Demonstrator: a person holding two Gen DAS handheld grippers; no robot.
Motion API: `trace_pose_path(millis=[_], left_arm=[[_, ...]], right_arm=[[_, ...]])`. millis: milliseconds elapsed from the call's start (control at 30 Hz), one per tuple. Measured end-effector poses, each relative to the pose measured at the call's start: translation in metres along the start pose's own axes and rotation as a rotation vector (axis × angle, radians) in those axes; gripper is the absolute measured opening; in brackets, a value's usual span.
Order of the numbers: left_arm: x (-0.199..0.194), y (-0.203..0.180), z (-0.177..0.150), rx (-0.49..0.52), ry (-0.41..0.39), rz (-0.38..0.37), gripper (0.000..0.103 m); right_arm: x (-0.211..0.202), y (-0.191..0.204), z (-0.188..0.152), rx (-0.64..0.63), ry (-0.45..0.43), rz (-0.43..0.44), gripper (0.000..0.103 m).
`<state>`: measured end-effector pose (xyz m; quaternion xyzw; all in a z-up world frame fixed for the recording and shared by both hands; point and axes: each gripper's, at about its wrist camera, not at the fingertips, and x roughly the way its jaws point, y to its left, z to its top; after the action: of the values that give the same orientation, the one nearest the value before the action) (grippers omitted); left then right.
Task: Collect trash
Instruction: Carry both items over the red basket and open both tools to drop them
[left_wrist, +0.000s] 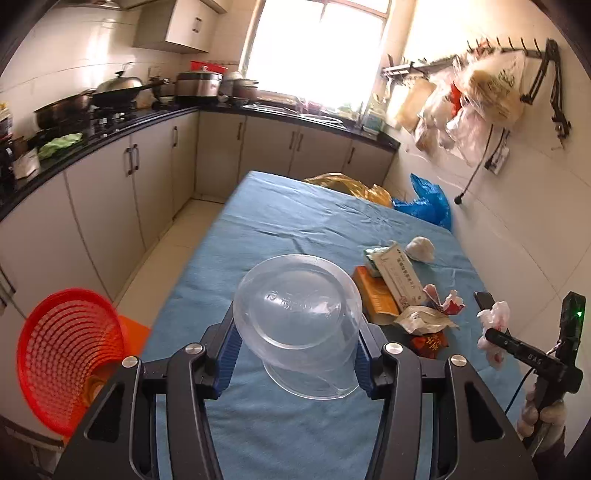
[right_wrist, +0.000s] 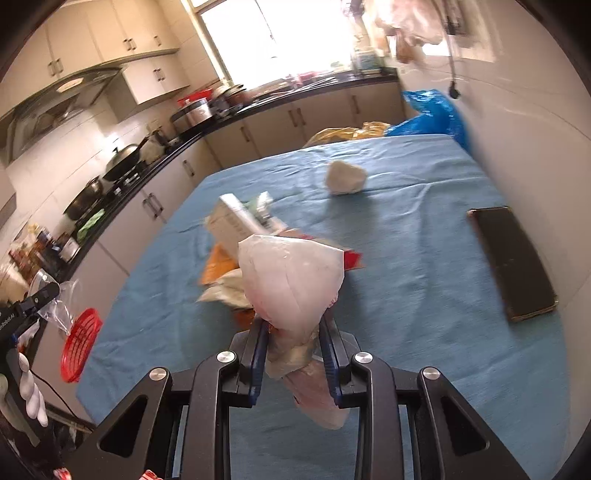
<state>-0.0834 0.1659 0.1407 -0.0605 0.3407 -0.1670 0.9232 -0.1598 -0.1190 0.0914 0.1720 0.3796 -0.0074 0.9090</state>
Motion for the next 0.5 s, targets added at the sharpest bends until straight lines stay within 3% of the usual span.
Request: trace_pose_path(millis=[200,500], left_arm=[[-0.031,0.041,-0.009,-0.044,-0.041,0.075,0.052],[-0.059,0.124,-0.025,-0.187,-0.067,0.162,0.052]], right_arm=[[0.011,0.046,-0.008,-0.071,0.028,0.051,0.029],[0.04,0.129,-0.021,-0.204,0.092,0.133,0.029]])
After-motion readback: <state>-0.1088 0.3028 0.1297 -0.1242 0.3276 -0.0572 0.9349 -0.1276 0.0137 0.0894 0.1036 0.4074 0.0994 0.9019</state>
